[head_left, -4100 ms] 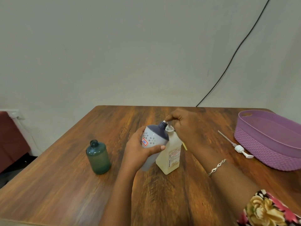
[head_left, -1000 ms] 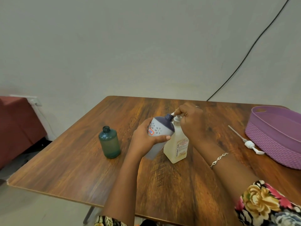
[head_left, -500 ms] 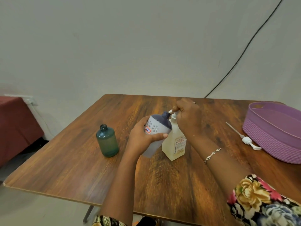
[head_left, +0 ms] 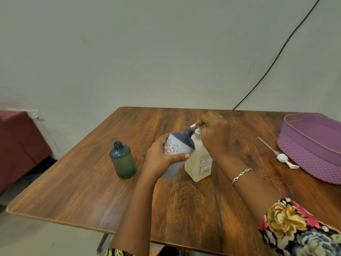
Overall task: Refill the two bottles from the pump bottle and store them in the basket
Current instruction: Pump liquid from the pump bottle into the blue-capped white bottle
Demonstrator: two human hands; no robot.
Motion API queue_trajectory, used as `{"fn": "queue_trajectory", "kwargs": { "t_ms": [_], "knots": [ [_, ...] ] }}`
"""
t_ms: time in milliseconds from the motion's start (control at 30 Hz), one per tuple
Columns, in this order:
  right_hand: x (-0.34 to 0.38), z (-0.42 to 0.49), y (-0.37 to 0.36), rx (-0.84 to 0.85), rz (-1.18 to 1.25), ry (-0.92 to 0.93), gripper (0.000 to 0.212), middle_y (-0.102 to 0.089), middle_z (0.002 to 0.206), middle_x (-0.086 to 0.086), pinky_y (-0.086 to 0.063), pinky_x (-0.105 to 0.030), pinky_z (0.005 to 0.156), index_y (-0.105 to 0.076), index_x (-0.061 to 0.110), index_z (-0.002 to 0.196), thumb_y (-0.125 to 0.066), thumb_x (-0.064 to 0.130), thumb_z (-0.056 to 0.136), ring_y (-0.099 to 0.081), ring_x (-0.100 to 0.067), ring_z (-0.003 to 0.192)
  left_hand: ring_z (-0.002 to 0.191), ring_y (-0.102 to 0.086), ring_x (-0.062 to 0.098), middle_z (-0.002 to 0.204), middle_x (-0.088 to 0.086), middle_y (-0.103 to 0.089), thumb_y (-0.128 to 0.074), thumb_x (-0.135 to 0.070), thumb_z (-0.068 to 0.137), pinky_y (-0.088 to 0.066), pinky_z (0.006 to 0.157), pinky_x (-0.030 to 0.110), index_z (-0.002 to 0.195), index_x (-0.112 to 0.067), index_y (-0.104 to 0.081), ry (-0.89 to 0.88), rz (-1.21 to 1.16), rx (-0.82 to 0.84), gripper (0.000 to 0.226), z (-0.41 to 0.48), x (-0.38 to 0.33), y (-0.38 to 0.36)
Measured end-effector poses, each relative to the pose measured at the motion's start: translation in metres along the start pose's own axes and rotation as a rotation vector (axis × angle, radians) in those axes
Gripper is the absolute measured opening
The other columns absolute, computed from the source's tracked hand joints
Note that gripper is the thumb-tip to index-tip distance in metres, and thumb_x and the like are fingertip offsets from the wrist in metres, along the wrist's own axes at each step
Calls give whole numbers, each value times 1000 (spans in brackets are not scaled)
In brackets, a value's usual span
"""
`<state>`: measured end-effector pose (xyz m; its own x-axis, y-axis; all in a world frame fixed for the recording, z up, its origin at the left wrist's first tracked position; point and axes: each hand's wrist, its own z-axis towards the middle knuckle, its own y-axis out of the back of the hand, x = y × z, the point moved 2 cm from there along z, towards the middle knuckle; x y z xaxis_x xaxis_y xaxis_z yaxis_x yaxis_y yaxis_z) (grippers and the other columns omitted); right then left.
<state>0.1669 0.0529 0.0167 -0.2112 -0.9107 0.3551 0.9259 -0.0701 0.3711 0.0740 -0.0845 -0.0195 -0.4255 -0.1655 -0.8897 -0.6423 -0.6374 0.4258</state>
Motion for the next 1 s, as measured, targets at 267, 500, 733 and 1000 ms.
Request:
{"fn": "queue_trajectory", "kwargs": {
  "t_ms": [267, 500, 733, 1000],
  "knots": [
    [2, 8, 12, -8, 137, -86, 24, -65, 64, -9, -44, -29, 57, -67, 2, 63, -44, 3, 71, -59, -24, 61, 100, -56, 16, 114, -4, -58, -74, -49, 49, -51, 84, 37, 124, -26, -50, -7, -52, -5, 82, -5, -8, 1],
    [2, -4, 6, -35, 80, 22, 26, -62, 60, -9, -46, -32, 53, -64, 1, 58, -39, 1, 67, -57, -26, 57, 100, -56, 15, 113, -6, -58, -75, -52, 47, -52, 85, 39, 125, -26, -50, -9, -49, 7, 86, -4, -7, -2],
    [3, 4, 13, -17, 113, -70, 21, -66, 67, -11, -48, -32, 60, -68, 0, 67, -48, -2, 71, -59, -24, 63, 102, -56, 16, 116, -4, -58, -72, -61, 41, -51, 87, 43, 126, -26, -49, -23, -26, 4, 95, -6, -9, 2],
    [3, -7, 4, -40, 46, 13, 24, -63, 64, -9, -40, -23, 55, -65, 2, 63, -42, -4, 67, -57, -24, 59, 98, -57, 16, 111, -4, -59, -75, -52, 49, -52, 84, 40, 122, -25, -51, -30, -35, 9, 81, -3, -6, 2]
  ]
}}
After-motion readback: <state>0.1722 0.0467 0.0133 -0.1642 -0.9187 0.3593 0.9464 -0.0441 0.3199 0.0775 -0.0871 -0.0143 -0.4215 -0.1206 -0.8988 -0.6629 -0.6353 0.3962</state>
